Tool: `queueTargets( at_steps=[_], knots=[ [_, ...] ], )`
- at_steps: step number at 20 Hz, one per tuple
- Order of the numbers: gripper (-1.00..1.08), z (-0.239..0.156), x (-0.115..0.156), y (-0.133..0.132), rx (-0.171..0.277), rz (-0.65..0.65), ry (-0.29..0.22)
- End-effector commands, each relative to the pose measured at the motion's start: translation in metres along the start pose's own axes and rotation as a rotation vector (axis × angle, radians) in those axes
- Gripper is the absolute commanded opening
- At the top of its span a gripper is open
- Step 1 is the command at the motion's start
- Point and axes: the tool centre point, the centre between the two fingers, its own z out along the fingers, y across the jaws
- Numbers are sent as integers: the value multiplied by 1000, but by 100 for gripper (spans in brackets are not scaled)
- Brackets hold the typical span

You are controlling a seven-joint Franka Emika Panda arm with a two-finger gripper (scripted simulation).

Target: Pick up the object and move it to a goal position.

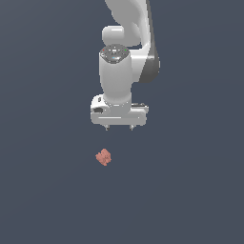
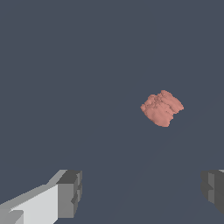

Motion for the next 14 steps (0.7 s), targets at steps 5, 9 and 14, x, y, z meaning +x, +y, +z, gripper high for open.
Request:
queueTargets(
  at_steps=[5, 9, 14],
  knots=[
    [100, -4, 1, -1, 3, -5, 5],
    [100, -9, 2, -3, 8, -15, 13],
    [100, -8, 2, -2, 8, -7, 12]
  ],
)
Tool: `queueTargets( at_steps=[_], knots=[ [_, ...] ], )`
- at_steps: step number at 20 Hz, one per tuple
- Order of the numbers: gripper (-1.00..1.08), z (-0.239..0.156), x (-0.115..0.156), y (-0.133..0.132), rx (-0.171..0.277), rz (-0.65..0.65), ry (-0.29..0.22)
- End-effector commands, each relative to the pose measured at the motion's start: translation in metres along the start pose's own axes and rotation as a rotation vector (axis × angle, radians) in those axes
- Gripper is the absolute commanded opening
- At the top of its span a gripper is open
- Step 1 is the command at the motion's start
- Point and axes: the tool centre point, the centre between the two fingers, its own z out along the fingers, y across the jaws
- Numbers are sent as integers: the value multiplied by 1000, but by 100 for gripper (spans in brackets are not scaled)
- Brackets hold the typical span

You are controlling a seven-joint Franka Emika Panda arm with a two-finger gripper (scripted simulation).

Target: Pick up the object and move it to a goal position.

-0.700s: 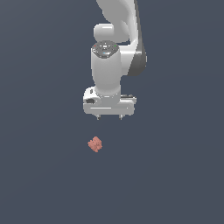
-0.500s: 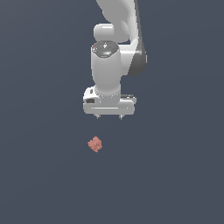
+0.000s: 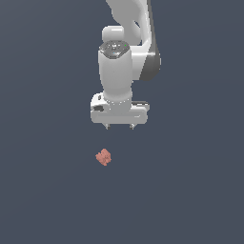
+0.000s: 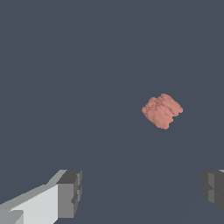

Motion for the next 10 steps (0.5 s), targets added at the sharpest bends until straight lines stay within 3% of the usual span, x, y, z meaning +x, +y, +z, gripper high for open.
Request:
queueTargets(
  at_steps=[1, 10],
  knots=[
    [100, 2, 1, 1, 0, 11, -1],
    [100, 20, 13, 15, -3, 144, -11]
  ],
)
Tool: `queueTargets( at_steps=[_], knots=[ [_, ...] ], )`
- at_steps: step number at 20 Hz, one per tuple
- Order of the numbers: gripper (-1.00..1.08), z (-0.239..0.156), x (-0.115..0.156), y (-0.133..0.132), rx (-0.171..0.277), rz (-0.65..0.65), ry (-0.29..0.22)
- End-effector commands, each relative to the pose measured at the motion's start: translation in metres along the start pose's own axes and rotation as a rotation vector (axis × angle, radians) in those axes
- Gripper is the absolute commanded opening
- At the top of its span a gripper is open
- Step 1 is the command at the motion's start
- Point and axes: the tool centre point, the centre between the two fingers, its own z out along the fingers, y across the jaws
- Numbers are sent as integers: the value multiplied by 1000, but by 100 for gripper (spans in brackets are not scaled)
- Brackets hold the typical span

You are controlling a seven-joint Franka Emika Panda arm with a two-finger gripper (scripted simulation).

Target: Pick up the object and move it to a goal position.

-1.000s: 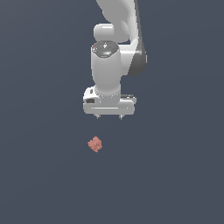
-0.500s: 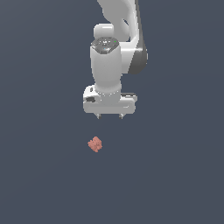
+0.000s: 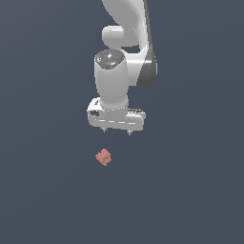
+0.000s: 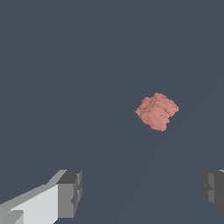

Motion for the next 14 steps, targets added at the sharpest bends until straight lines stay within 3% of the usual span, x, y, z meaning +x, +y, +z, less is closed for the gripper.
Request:
queueTargets(
  at_steps=[1, 14],
  knots=[
    [100, 8, 5, 5, -2, 52, -4],
    [100, 67, 37, 44, -29, 433, -25]
  ],
)
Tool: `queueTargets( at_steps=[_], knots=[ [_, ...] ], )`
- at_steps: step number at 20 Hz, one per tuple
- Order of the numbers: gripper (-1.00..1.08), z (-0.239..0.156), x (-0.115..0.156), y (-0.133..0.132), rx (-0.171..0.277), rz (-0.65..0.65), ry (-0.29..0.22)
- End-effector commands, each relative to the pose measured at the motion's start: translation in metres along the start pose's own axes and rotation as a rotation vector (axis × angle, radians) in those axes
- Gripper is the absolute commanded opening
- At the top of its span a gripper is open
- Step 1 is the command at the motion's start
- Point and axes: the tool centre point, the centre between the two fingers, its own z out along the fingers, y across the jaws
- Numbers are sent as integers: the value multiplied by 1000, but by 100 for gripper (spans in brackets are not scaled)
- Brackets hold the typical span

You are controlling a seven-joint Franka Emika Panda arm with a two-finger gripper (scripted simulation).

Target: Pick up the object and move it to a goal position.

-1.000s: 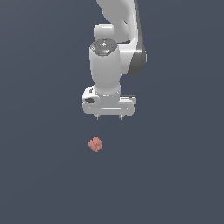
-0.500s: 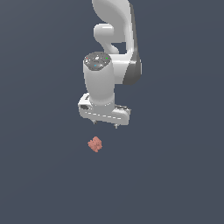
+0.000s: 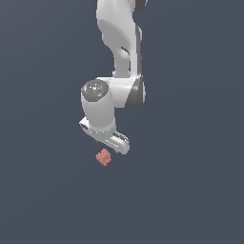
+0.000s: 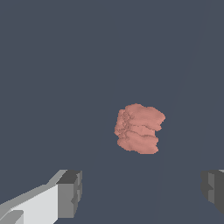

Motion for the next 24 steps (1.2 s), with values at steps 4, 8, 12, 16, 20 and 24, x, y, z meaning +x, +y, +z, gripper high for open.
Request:
queueTargets(
  at_steps=[4, 8, 12, 16, 20, 24],
  knots=[
    [100, 21, 14, 9, -12, 128, -3],
    [100, 31, 20, 13, -19, 187, -4],
    [100, 37, 23, 16, -23, 219, -4],
    [100, 38, 24, 16, -23, 222, -5],
    [100, 44, 23, 17, -23, 223, -5],
    [100, 62, 23, 17, -24, 225, -4]
  ],
)
